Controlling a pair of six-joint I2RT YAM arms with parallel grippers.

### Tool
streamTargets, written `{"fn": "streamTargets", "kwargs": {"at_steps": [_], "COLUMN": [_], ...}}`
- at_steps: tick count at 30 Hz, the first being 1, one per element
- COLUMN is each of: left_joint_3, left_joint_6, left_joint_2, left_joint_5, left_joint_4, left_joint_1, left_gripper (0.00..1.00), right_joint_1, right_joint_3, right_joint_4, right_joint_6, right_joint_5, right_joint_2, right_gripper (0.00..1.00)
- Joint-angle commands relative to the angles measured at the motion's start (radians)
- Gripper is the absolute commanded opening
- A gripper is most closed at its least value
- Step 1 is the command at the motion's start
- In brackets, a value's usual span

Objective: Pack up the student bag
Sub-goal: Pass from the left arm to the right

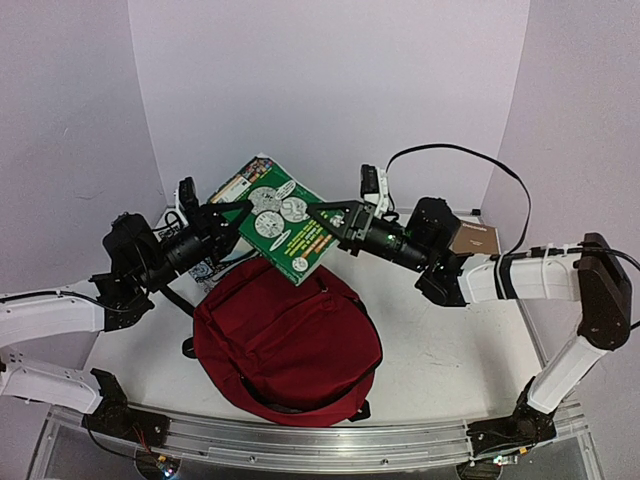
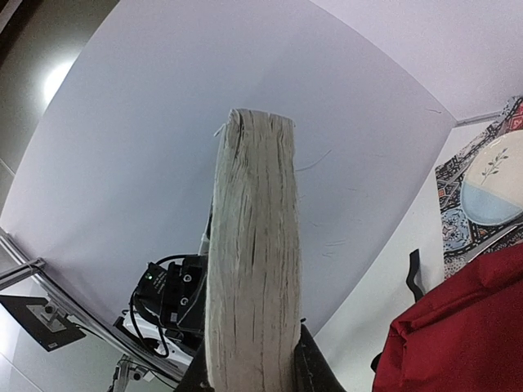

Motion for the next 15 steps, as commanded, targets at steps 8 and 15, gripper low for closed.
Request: {"fn": "streamTargets", "kwargs": {"at_steps": [8, 15], "left_joint_3": [-0.031, -0.012], "left_joint_6": [0.193, 0.348], "left_joint_2": [0.069, 0.164], "left_joint_5": [0.132, 0.257], "left_joint_4": [0.065, -0.041], "left_joint_1": [-0.006, -0.009], "left_gripper": [0.6, 0.74], "right_joint_1": [-0.137, -0.205], "right_joint_3": [-0.166, -0.264], "right_joint_4": [0.153, -0.016], "right_joint_6": [-0.033, -0.094], "right_joint_5": [0.051, 0.156], "right_joint_2": [-0.213, -0.349], "right_gripper": [0.0, 0.0]}}
